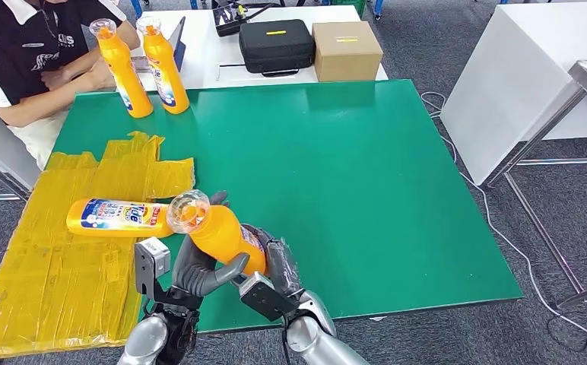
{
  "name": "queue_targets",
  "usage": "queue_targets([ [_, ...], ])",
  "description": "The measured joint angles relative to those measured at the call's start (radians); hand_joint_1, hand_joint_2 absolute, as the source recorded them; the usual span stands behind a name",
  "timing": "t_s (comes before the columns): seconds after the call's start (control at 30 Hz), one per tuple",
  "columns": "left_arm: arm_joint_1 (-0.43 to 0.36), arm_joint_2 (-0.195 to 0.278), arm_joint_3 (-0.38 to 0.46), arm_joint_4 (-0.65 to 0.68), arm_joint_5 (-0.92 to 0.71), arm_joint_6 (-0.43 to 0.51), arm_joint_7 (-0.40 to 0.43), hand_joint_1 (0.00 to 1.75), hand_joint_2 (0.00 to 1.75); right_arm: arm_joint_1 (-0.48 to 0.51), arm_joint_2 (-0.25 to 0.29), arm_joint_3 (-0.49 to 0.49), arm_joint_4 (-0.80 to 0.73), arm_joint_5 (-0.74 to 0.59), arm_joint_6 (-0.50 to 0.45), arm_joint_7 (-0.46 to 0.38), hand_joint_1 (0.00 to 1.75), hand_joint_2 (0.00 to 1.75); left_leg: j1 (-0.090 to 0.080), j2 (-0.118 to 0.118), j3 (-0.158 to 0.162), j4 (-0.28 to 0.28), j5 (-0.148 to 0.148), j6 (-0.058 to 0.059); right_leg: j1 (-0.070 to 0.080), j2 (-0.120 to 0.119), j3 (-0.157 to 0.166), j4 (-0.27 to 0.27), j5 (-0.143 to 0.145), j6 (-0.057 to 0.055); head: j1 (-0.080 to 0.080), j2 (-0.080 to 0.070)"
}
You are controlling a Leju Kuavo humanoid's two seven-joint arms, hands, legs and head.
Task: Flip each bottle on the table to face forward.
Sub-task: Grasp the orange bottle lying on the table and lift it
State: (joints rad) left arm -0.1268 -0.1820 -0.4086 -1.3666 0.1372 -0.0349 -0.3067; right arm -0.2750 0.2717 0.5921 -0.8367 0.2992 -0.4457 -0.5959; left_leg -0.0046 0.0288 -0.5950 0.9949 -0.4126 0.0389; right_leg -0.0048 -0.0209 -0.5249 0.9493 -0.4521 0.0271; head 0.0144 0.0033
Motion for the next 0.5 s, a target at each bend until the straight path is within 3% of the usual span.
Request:
queue_targets([
  [0.37, -0.004, 0.003, 0.001, 0.017, 0.001, 0.015, 0.003, 0.0, 1.75, -0.069, 0.023, 0.034, 0.126, -0.006, 0.0, 0.001, 1.75, 1.75, 0.0, 0.0, 0.0, 0.0, 0.0, 0.0, 0.0, 0.0, 0.0, 0.0, 0.0, 0.0, 0.0, 0.0],
  [0.4, -0.006, 0.003, 0.001, 0.02, 0.001, 0.016, 0.004, 0.1, 1.75, -0.073, 0.025, 0.035, 0.133, -0.008, 0.0, 0.001, 1.75, 1.75, 0.0, 0.0, 0.0, 0.0, 0.0, 0.0, 0.0, 0.0, 0.0, 0.0, 0.0, 0.0, 0.0, 0.0],
  [0.5, -0.014, 0.003, 0.001, 0.028, 0.001, 0.02, 0.006, 1.31, 1.75, -0.085, 0.032, 0.04, 0.15, -0.023, 0.0, 0.0, 1.75, 1.75, 0.0, 0.0, 0.0, 0.0, 0.0, 0.0, 0.0, 0.0, 0.0, 0.0, 0.0, 0.0, 0.0, 0.0],
])
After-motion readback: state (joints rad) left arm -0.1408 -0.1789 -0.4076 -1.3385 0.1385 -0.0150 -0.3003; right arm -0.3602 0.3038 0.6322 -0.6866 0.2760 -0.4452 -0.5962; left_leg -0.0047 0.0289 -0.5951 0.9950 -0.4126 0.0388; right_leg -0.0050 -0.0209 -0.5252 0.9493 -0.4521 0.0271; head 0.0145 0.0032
